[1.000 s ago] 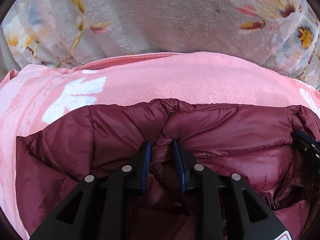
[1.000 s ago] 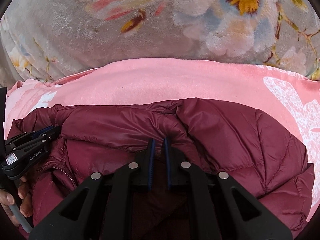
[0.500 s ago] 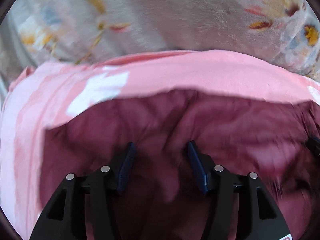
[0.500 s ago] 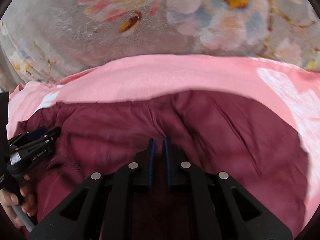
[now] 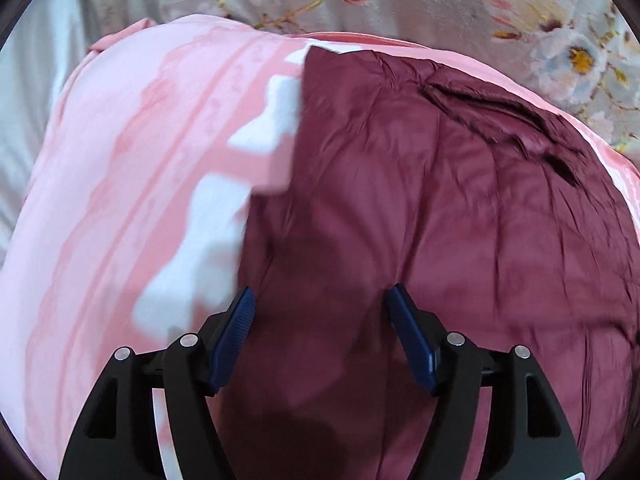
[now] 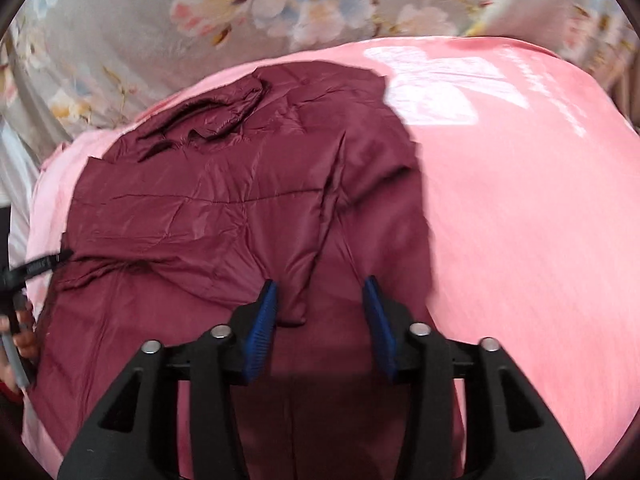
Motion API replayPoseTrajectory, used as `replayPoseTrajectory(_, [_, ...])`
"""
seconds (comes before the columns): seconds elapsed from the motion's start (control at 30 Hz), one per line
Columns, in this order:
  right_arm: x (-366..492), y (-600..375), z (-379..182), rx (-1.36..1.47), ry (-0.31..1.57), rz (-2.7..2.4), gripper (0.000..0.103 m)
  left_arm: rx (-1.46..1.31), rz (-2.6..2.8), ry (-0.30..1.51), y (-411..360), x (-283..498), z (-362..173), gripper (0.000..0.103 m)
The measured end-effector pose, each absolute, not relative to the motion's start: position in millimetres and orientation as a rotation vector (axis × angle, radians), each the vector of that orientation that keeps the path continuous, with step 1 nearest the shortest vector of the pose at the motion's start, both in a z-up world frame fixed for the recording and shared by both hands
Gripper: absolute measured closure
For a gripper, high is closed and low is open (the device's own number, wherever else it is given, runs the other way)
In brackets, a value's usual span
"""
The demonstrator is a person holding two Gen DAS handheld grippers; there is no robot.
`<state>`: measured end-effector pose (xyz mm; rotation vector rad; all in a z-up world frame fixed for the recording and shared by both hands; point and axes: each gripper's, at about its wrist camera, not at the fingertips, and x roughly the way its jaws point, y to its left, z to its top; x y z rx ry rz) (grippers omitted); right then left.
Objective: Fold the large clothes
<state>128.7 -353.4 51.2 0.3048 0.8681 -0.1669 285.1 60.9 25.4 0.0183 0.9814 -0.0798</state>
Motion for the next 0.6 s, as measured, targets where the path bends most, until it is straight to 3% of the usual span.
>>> replayPoseTrajectory(0.2, [37, -341, 64, 0.217, 0.826, -0.245, 0.031, -0.109, -0.088, 1.03, 116, 209, 28, 0.03])
replayPoseTrajectory(0.33, [-20, -350, 54, 0.293, 0.841, -0.286, 0.027, -0.181, -0.118, 1.051, 141, 154, 20, 0.029])
replayPoseTrajectory(0.47, [-41, -373, 38, 0.54, 0.82, -0.264, 0.026, -0.226, -0.142, 1.05, 138, 132, 21, 0.029])
replayPoseTrajectory(0.5, [-42, -377, 39, 0.584, 0.806, -0.261, 0.03, -0.233, -0.149, 1.05, 134, 130, 21, 0.031])
replayPoseTrajectory(0.53, [-42, -379, 39, 0.614, 0.801, -0.252, 0.042, -0.231, -0.146, 1.049, 128, 129, 21, 0.033])
replayPoseTrajectory(0.57, [-40, -381, 39, 0.656, 0.8, -0.233, 0.049, -0.228, -0.14, 1.046, 122, 129, 22, 0.048])
replayPoseTrajectory(0.6, [-39, -380, 37, 0.693, 0.805, -0.211, 0.071, -0.231, -0.148, 1.048, 118, 127, 24, 0.069])
